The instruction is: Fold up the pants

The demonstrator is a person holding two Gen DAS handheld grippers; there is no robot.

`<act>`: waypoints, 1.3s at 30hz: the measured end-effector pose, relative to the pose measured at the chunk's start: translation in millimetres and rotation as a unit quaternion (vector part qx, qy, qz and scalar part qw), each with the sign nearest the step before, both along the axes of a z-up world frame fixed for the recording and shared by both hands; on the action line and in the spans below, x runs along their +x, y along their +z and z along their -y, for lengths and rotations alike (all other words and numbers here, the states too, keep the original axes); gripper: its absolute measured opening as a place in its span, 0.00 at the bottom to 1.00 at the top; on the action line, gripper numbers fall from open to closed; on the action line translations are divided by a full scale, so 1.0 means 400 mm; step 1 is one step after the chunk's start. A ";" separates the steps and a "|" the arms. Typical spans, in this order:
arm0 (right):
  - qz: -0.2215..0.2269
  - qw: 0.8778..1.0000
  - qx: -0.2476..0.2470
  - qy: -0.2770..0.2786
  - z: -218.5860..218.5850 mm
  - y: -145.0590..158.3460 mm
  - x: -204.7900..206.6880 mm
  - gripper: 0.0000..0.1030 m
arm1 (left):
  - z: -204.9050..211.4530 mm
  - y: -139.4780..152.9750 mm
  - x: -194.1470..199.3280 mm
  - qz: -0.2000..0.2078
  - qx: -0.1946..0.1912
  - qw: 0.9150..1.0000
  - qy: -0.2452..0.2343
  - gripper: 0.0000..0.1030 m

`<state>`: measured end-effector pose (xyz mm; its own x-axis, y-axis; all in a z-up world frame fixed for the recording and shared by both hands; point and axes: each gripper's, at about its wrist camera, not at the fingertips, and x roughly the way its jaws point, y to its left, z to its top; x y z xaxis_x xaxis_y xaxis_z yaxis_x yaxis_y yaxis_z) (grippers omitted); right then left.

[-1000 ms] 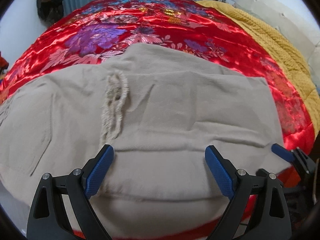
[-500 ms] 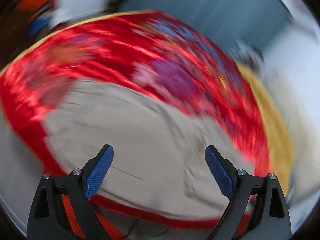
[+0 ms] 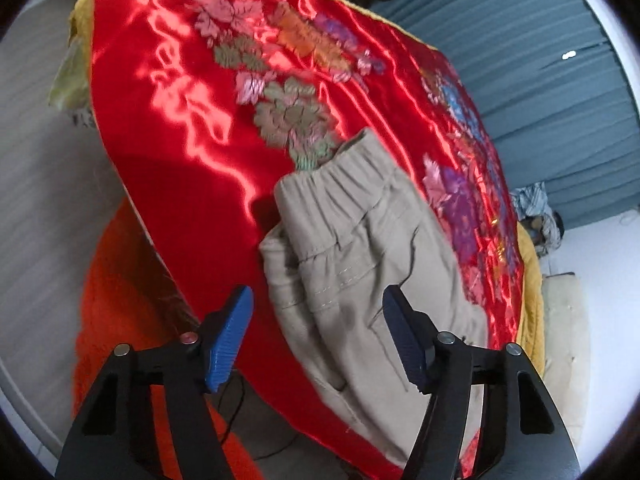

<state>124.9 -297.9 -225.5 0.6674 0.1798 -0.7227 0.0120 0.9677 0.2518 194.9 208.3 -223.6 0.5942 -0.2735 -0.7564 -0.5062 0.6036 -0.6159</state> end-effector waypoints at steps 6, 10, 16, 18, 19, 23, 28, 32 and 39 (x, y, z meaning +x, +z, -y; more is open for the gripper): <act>-0.003 1.000 0.000 0.001 0.001 -0.005 -0.002 0.72 | -0.001 -0.010 0.006 0.008 0.014 1.000 0.015 0.33; -0.004 1.000 -0.007 0.003 -0.004 -0.006 -0.001 0.72 | -0.018 -0.037 0.001 0.014 -0.005 1.000 0.024 0.46; -0.009 1.000 -0.012 0.005 -0.008 -0.011 0.000 0.72 | 0.001 0.025 0.013 0.007 0.048 0.999 0.016 0.15; -0.010 1.000 -0.018 0.007 -0.012 -0.012 -0.002 0.72 | 0.030 0.082 0.008 0.016 0.097 0.995 0.000 0.14; -0.011 1.000 -0.022 0.008 -0.015 -0.014 -0.002 0.72 | 0.056 0.127 0.006 0.025 0.128 0.991 -0.011 0.14; -0.013 0.999 -0.029 0.011 -0.017 -0.017 0.001 0.74 | 0.196 0.319 -0.001 0.085 0.228 0.967 -0.075 0.14; -0.010 1.000 -0.013 0.007 -0.008 -0.007 0.005 0.75 | 0.495 0.501 -0.009 0.190 0.289 0.913 -0.217 0.14; 0.032 0.999 0.011 -0.014 0.020 0.042 -0.026 0.75 | 0.778 0.505 -0.001 0.240 0.269 0.870 -0.337 0.14; 0.091 0.990 0.021 -0.108 0.126 0.105 -0.099 0.75 | 1.162 0.228 0.058 0.142 0.248 0.812 -0.508 0.30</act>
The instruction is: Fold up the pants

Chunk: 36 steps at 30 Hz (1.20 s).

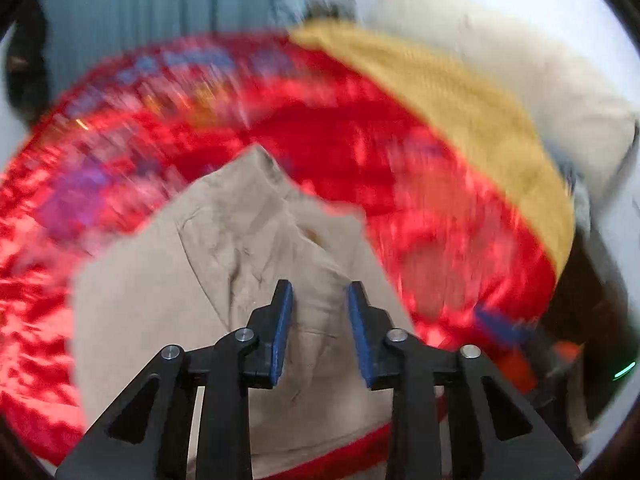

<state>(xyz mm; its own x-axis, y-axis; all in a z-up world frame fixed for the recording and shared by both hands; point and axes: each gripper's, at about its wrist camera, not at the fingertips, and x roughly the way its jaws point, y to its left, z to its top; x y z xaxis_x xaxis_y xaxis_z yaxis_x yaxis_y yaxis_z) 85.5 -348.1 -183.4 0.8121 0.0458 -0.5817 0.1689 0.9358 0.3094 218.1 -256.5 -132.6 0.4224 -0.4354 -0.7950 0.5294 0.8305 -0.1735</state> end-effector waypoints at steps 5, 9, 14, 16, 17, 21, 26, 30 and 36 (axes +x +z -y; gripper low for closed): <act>0.002 0.998 0.037 -0.059 0.093 -0.003 -0.035 0.75 | -0.138 0.015 -0.007 -0.028 -0.049 0.997 0.043 0.58; 0.012 0.996 0.091 0.022 0.067 -0.006 0.000 0.74 | -0.307 0.059 -0.025 0.023 -0.049 0.993 0.107 0.57; -0.048 0.979 0.137 0.141 -0.063 -0.036 0.124 0.61 | -0.414 -0.032 -0.028 0.018 -0.003 0.987 0.157 0.48; -0.081 0.978 0.145 0.125 -0.073 -0.062 0.172 0.56 | -0.418 -0.070 -0.031 0.005 0.008 0.987 0.161 0.38; -0.094 0.978 0.151 0.110 -0.070 -0.074 0.188 0.54 | -0.421 -0.080 -0.036 0.002 0.011 0.987 0.162 0.37; -0.110 0.978 0.158 0.077 -0.047 -0.081 0.228 0.20 | -0.382 -0.075 -0.057 0.032 0.020 0.989 0.142 0.37; -0.020 0.994 0.045 0.093 -0.077 0.055 0.213 0.17 | -0.286 -0.097 -0.068 0.061 0.060 0.993 0.083 0.36; -0.101 0.991 0.037 0.077 -0.041 -0.053 0.260 0.18 | -0.208 -0.159 -0.070 0.064 0.111 0.991 0.044 0.33; -0.079 0.983 0.142 0.087 0.019 -0.058 0.191 0.48 | -0.206 -0.161 -0.070 0.055 0.098 0.993 0.048 0.32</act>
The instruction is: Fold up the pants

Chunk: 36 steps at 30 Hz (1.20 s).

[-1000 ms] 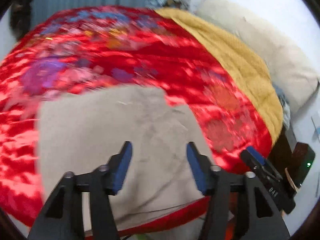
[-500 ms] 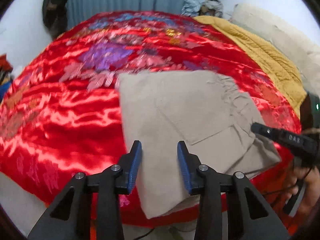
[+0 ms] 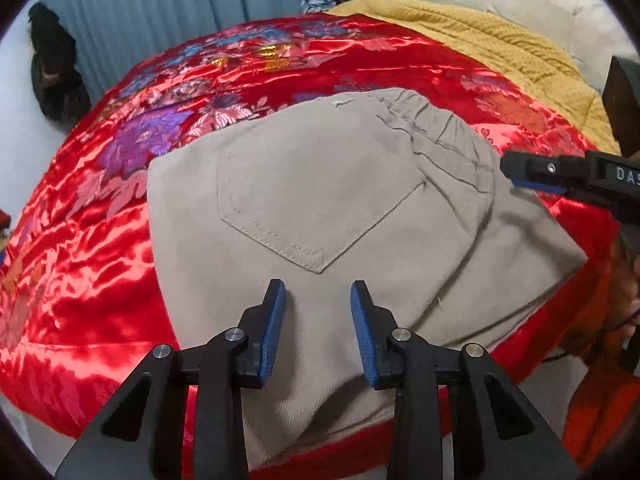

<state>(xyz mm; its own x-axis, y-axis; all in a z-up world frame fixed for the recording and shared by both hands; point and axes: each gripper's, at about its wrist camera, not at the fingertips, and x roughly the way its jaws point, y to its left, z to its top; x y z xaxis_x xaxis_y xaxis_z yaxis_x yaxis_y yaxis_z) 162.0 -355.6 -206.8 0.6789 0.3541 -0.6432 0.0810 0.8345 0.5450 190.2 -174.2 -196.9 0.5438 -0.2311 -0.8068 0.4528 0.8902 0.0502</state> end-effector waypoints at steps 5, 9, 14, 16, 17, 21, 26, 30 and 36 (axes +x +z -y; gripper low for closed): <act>-0.049 0.997 0.055 0.001 0.045 -0.052 0.059 0.48 | -0.003 -0.005 0.006 -0.003 -0.002 1.000 0.004 0.32; -0.083 0.991 0.106 -0.002 0.080 -0.086 0.112 0.47 | -0.001 -0.007 0.006 -0.004 -0.004 1.000 0.004 0.32; -0.092 0.986 0.141 0.018 0.080 -0.102 0.140 0.51 | -0.009 -0.011 0.010 -0.012 -0.014 1.000 0.009 0.33; -0.088 0.985 0.148 0.027 0.094 -0.099 0.130 0.32 | -0.015 -0.008 0.013 -0.017 -0.022 1.000 0.009 0.33; -0.078 0.985 0.149 0.026 0.100 -0.087 0.121 0.27 | -0.018 -0.004 0.014 -0.020 -0.027 0.999 0.009 0.34; -0.037 0.988 0.144 0.033 0.084 -0.008 0.100 0.19 | -0.041 0.032 0.013 -0.035 -0.055 0.998 0.022 0.34; 0.015 0.992 0.126 0.025 0.072 0.114 -0.006 0.18 | -0.070 0.135 -0.022 -0.013 -0.101 0.995 0.016 0.36; -0.004 0.994 0.102 -0.039 0.103 0.082 -0.134 0.18 | -0.048 0.127 -0.039 -0.016 -0.088 0.996 -0.006 0.39; -0.070 0.993 0.070 -0.070 0.109 -0.028 -0.172 0.44 | 0.016 0.015 -0.029 -0.045 0.004 0.999 -0.018 0.28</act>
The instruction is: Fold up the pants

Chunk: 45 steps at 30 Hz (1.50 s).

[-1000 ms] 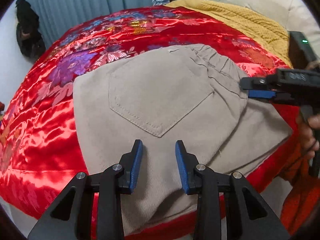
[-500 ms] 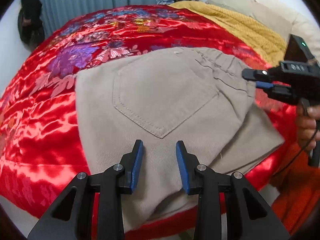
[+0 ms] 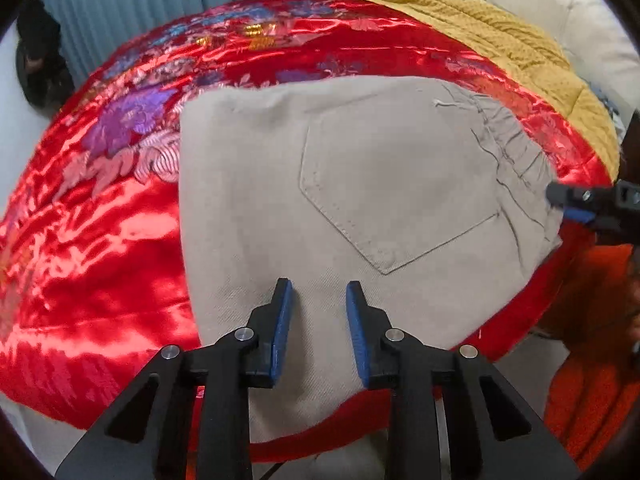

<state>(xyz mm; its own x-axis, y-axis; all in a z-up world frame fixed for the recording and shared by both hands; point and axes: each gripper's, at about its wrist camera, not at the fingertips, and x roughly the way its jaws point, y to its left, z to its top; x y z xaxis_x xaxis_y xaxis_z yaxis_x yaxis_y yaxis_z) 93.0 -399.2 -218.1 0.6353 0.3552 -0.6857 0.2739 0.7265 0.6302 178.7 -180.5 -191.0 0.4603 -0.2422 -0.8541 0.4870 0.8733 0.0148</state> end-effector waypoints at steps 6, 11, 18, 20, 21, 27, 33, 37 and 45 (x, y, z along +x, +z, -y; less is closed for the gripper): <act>0.053 0.989 -0.140 0.019 -0.037 0.159 0.023 0.46 | 0.002 0.075 -0.007 0.028 0.000 0.999 0.023 0.64; 0.058 0.985 -0.157 0.042 -0.063 0.185 0.056 0.49 | -0.003 0.072 0.009 0.018 0.011 0.999 0.031 0.64; 0.036 0.989 -0.134 0.042 -0.053 0.137 0.054 0.49 | -0.013 0.073 0.011 0.018 0.024 0.999 0.042 0.64; 0.031 0.991 -0.125 0.041 -0.035 0.124 0.057 0.52 | -0.020 0.074 0.016 0.016 0.024 0.999 0.041 0.64; 0.029 0.992 -0.114 0.040 -0.020 0.115 0.061 0.57 | -0.027 0.077 0.023 0.015 0.021 0.999 0.039 0.64; -0.030 0.996 0.028 0.079 0.095 -0.001 0.151 0.65 | -0.173 0.038 0.169 -0.087 -0.081 0.988 0.095 0.85; -0.078 0.977 0.094 0.177 0.049 -0.075 0.263 0.63 | -0.154 -0.071 0.240 -0.199 -0.121 0.969 0.078 0.67; -0.081 0.967 0.004 0.243 -0.039 -0.015 0.279 0.39 | -0.120 -0.022 0.208 -0.176 -0.104 0.977 0.062 0.18; 0.020 0.956 -0.035 0.290 -0.139 0.271 0.289 0.33 | -0.197 0.255 0.220 -0.105 -0.161 0.980 0.046 0.15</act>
<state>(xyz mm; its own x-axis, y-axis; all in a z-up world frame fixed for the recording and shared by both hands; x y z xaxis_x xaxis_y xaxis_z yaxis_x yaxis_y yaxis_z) 208.8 -343.7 -109.9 0.3717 0.6105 -0.6994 -0.2114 0.7892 0.5766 266.6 -101.7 -89.2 0.3156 -0.4804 -0.8183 0.3692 0.8566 -0.3604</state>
